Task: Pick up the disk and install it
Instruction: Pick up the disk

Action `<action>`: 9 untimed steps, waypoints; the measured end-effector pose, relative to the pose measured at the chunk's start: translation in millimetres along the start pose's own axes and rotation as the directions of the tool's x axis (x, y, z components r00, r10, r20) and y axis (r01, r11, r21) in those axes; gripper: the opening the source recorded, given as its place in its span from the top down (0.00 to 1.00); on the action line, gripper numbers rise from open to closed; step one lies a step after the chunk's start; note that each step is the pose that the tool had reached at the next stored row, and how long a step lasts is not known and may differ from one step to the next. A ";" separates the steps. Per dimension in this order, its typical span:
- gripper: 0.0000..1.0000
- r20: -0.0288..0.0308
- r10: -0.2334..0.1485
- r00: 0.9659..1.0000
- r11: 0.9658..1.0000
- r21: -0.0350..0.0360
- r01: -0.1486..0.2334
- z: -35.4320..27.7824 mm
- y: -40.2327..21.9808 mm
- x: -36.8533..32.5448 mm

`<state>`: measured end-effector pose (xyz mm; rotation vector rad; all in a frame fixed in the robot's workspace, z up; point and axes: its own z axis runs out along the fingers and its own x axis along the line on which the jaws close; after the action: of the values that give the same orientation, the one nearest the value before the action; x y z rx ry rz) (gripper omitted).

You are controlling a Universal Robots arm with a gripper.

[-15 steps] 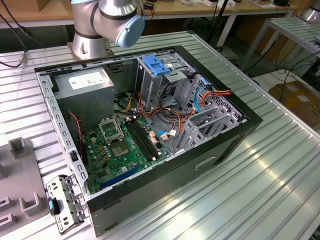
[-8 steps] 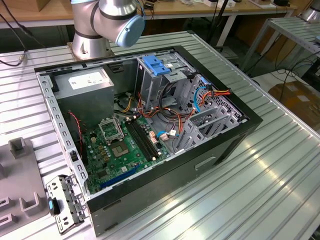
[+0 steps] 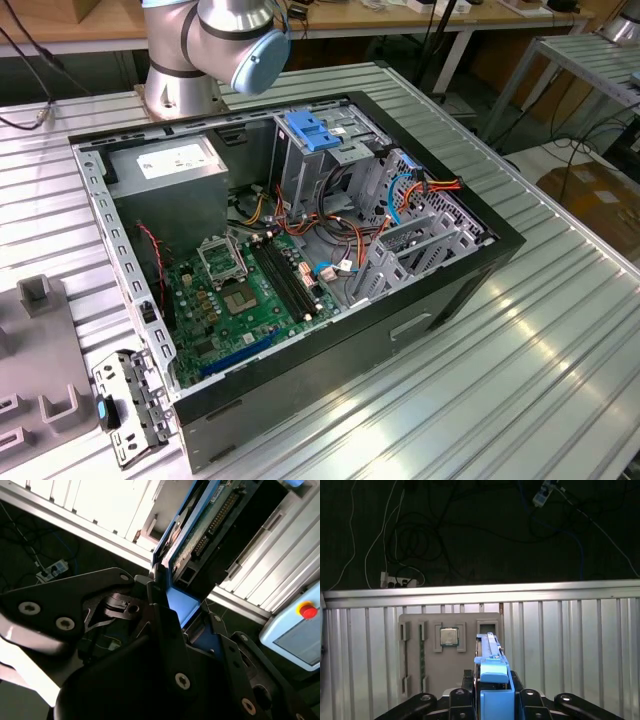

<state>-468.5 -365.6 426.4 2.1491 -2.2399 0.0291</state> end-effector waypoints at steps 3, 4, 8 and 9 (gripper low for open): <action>0.63 0.000 0.000 1.000 1.000 0.000 0.000 -2.2 0.0 0.1; 0.63 0.000 0.000 1.000 1.000 0.000 0.000 -3.1 0.0 0.1; 0.63 0.000 0.000 1.000 1.000 -0.001 0.000 -7.8 0.1 0.3; 0.63 0.000 0.000 1.000 1.000 -0.001 0.000 -8.9 0.1 0.4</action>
<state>-468.5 -365.6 435.3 2.1486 -2.2393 0.0278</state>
